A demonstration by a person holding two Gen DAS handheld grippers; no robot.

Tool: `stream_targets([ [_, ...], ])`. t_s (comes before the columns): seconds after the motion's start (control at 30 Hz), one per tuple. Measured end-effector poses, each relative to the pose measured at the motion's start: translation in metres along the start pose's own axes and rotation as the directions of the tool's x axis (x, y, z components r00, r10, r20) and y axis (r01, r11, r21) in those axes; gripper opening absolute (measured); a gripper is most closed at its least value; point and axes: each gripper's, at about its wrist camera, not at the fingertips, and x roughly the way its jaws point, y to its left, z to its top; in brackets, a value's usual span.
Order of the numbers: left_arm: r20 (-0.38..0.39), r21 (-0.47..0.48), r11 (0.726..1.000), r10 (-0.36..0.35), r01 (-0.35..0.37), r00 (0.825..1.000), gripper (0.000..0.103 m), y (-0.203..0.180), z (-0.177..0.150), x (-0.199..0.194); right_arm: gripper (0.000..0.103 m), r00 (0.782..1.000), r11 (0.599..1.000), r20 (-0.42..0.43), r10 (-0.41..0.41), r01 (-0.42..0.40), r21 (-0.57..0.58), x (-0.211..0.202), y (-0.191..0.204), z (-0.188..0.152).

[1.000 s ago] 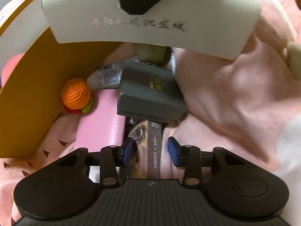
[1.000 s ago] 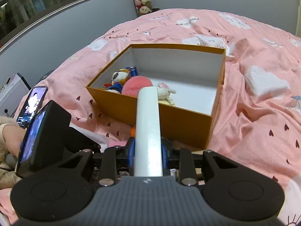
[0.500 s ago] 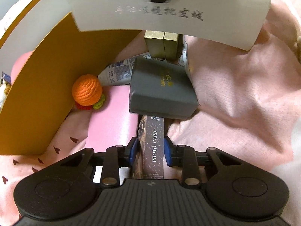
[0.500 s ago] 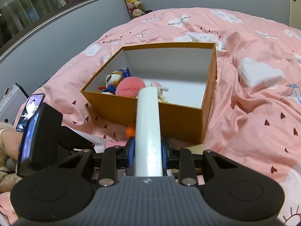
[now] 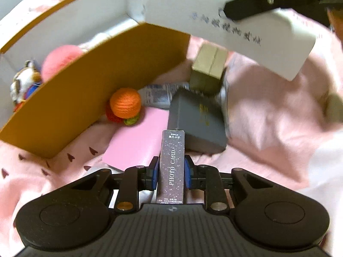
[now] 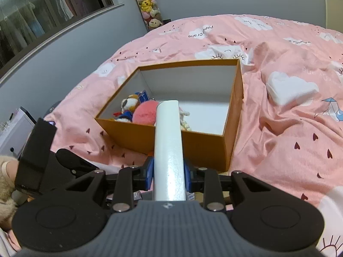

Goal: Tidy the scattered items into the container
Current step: 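Grasp the PHOTO CARD box with the left tool while the right tool holds the case, then lower the glasses case into the box with the right tool while the left tool holds the card box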

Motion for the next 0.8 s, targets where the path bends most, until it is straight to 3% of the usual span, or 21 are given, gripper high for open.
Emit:
stream_targets([
  [0.2,0.145,-0.109,0.994,-0.005,0.021,0.989,0.026,0.018,0.013,-0.027,0.031,0.998,0.999,0.055,-0.022,0.02,0.043,-0.008,-0.007,0.021],
  [0.43,0.319,-0.212,0.977,0.042,0.028,0.947,0.026,0.047,0.035,-0.073,0.031,0.991,0.994,0.101,-0.082,0.074,0.082,0.004,-0.015,0.063],
  [0.63,0.399,-0.31,0.95,0.097,0.034,0.912,0.026,0.068,0.057,-0.082,0.031,0.986,0.989,0.101,-0.13,0.121,0.089,0.05,-0.012,0.099],
  [0.8,0.415,-0.37,0.928,0.118,0.049,0.902,0.026,0.085,0.064,-0.083,0.031,0.98,0.97,0.035,-0.197,0.189,0.155,0.108,-0.019,0.112],
])
